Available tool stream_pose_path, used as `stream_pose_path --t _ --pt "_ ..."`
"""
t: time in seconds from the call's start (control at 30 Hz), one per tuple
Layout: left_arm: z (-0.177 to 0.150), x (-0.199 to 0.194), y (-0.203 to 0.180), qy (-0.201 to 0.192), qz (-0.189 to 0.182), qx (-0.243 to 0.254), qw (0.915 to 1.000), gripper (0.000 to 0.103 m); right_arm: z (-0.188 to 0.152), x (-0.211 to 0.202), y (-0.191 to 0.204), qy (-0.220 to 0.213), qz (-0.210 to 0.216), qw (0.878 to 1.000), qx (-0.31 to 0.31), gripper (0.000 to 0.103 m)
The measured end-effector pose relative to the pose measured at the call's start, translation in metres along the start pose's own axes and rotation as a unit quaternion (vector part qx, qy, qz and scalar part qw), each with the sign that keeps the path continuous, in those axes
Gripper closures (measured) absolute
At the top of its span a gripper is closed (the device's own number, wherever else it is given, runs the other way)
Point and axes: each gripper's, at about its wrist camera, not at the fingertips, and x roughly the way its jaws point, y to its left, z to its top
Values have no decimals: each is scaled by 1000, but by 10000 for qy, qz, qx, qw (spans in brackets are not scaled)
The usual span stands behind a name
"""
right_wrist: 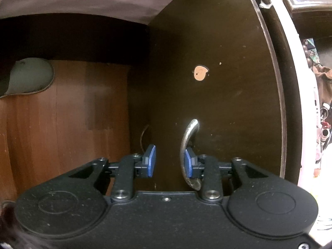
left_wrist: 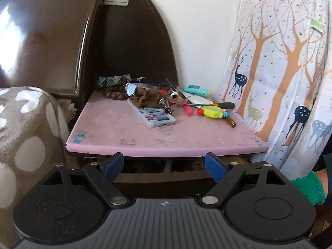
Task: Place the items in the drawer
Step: 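Close the right gripper around the metal drawer handle, then pull the drawer open with the right gripper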
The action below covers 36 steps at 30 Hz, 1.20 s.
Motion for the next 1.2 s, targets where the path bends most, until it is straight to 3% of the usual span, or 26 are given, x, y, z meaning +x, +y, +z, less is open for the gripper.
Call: stream_pose_path --t 0.2,0.47,0.8,1.2 --pt "1 -3 -1 -84 -69 -22 9999 17 -3 -15 18 -58 481 9985 -274 74" --pt "1 -4 -3 -136 -106 -30 9998 17 -10 -35 53 -127 377 9992 91 73" --pt "0 0 -9 -116 -149 -20 9998 17 -11 -50 89 -169 347 9991 180 73" --pt "2 20 -29 -25 -286 -49 9996 17 -3 -100 160 -276 243 9993 36 73"
